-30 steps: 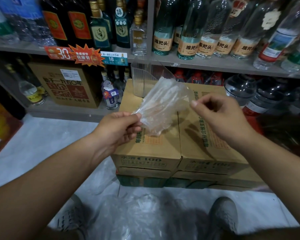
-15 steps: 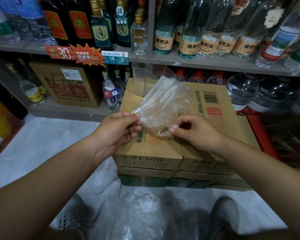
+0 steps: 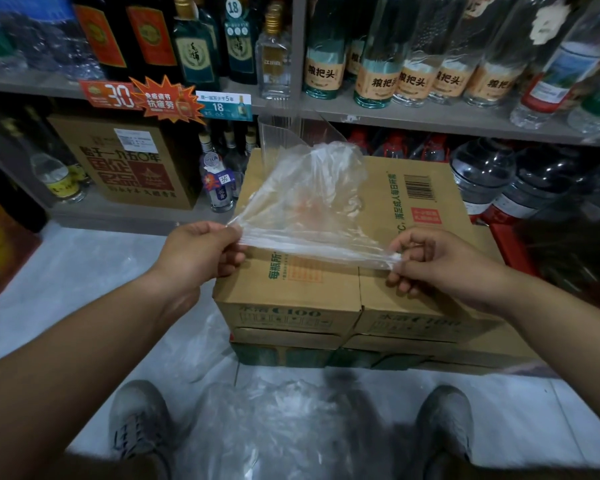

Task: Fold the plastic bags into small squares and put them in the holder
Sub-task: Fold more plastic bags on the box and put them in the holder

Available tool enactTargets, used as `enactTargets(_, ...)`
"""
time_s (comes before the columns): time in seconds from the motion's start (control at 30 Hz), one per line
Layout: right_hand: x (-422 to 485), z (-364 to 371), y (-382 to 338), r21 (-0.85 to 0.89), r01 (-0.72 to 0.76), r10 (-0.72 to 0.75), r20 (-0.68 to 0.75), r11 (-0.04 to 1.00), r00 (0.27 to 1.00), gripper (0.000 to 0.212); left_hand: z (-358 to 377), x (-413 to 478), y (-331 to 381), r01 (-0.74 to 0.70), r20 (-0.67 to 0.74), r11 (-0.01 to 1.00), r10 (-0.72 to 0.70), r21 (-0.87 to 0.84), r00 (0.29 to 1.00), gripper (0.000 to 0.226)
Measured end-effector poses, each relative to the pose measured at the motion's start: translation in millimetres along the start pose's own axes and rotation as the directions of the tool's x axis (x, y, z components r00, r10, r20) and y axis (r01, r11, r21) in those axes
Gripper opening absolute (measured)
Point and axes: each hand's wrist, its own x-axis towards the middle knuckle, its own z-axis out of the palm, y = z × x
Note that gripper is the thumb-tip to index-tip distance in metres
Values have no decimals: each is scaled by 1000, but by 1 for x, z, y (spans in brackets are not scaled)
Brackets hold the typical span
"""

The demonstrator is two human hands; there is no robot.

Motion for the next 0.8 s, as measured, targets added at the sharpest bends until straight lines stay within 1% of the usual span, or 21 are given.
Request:
enactTargets(0.17,-3,-2,0,66,-33,33,8,997,999,17,1,1,-1,1,-9,1000,-1,31,1000,13)
enactTargets(0.3,-3,-5,0,151,-77,76,8,986,997,21,3,-1,-1,-4,-18,998,5,69,1000,11)
enactTargets(0.37,-3,-7,1,131,-65,62,29,989,998,19,4,-1,-1,-5,-26,998,7,69,1000,10)
enactTargets(0.5,-6,-7,0,46,-47,41,128,998,991,12,5,0,-1,4,-45,998,-1,55,999,11)
enactTargets(0.63,-9,-10,-4,101,-93,74,181,990,981,12,6,1,-2,-2,-57,999,4,32,998,14)
enactTargets(0.8,-4,-10,1,106,-161,152,95,981,984,14,9,-4,-1,-29,-37,996,32,81,999,9)
